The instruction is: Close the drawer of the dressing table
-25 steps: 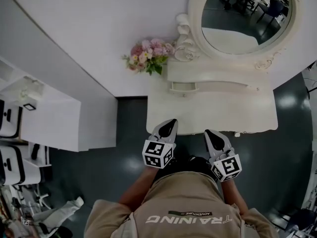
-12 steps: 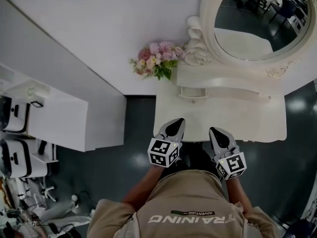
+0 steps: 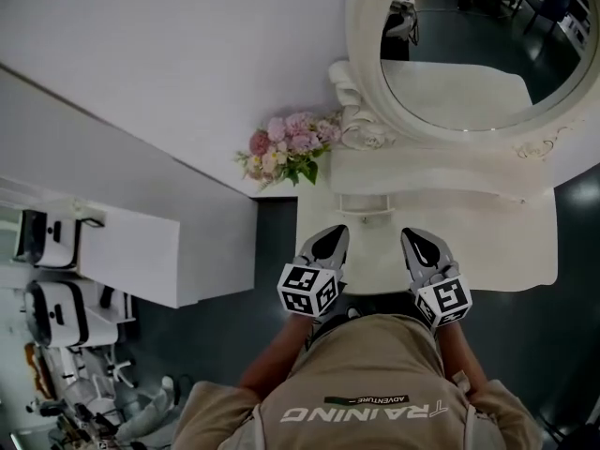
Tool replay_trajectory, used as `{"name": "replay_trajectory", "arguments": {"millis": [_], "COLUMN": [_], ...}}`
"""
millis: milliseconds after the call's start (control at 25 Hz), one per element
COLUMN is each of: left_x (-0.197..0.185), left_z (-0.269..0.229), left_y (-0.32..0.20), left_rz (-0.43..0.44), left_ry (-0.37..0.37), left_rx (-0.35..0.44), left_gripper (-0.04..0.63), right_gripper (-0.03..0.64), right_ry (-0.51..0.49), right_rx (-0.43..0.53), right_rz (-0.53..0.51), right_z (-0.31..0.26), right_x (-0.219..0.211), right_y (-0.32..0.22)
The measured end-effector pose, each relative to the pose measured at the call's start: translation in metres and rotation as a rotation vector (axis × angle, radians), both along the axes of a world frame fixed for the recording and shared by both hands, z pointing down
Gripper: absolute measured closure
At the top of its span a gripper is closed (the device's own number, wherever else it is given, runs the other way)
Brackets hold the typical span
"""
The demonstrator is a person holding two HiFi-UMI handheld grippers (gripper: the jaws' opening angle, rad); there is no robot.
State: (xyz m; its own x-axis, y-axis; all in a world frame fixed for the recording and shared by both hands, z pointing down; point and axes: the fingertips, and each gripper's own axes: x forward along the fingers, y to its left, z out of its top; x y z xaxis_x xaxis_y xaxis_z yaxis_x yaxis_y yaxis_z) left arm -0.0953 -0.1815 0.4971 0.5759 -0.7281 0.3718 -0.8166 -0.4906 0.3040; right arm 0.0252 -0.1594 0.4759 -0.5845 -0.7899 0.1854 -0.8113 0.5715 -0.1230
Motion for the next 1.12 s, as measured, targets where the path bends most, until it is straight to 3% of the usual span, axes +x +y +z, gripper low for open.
{"name": "replay_trajectory", "arguments": {"millis": [360, 760, 1000, 1120], "left_x": [0.032, 0.043, 0.046, 0.045], "left_z": [0.023, 0.067, 0.099, 0.119], "left_y": [-0.039, -0.046, -0.036, -0.029], "left_rz": [-0.019, -0.026, 0.036, 0.042], "left_ry": [-0.057, -0.107, -0.226, -0.238], "left_rx": [-0.054, -0.133, -0.161, -0.218], "left_gripper": [0.580, 0.580, 0.578, 0.580], "right_gripper": [0.615, 0.614, 0.615, 0.615], "right_ry": [-0.004, 0.014, 0.018, 0.023], "right_rx": [0.000, -0.054, -0.055, -0.065], "right_rz": [-0.045, -0.062, -0.041, -0.039], "right_z": [0.005, 0.027, 0.023, 0.024], "right_x": [0.032, 0.043, 0.041, 0.040], "right_y": [-0.050, -0.051, -0.048, -0.041]}}
